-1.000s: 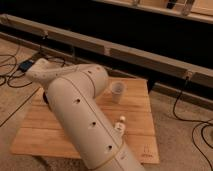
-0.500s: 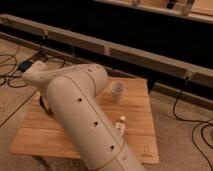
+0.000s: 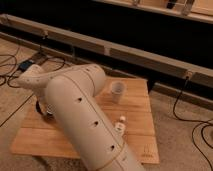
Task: Push the ceramic bowl across the table
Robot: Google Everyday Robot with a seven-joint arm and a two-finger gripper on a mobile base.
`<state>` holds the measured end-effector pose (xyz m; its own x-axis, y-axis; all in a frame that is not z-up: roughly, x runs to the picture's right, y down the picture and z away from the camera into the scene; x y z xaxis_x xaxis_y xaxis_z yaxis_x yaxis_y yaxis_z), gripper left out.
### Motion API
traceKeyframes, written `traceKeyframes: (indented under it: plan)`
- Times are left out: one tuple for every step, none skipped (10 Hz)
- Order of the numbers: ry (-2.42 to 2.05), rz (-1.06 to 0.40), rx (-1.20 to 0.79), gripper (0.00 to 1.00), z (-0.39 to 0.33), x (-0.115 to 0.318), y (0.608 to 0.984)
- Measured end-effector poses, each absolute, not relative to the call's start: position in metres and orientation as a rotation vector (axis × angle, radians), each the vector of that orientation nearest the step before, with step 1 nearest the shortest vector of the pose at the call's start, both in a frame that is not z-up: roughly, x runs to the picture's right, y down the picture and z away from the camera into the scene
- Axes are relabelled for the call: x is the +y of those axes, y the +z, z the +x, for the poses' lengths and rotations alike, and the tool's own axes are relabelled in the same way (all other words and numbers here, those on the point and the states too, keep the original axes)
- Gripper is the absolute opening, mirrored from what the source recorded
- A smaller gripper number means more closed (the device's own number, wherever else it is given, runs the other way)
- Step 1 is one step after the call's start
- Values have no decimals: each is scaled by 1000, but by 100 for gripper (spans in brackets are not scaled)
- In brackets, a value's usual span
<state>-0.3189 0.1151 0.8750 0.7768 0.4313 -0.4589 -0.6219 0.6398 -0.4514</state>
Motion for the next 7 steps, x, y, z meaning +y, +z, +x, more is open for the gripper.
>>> traceKeyframes:
  plan:
    - [603, -639, 323, 80, -320, 117, 872]
    - [590, -653, 325, 80, -319, 121, 867]
    - [574, -665, 325, 80, -320, 125, 863]
    - [560, -675, 324, 80, -322, 128, 860]
    - [538, -687, 320, 80, -325, 133, 856]
    - [511, -708, 311, 80, -330, 138, 851]
    - [501, -731, 302, 80, -333, 141, 848]
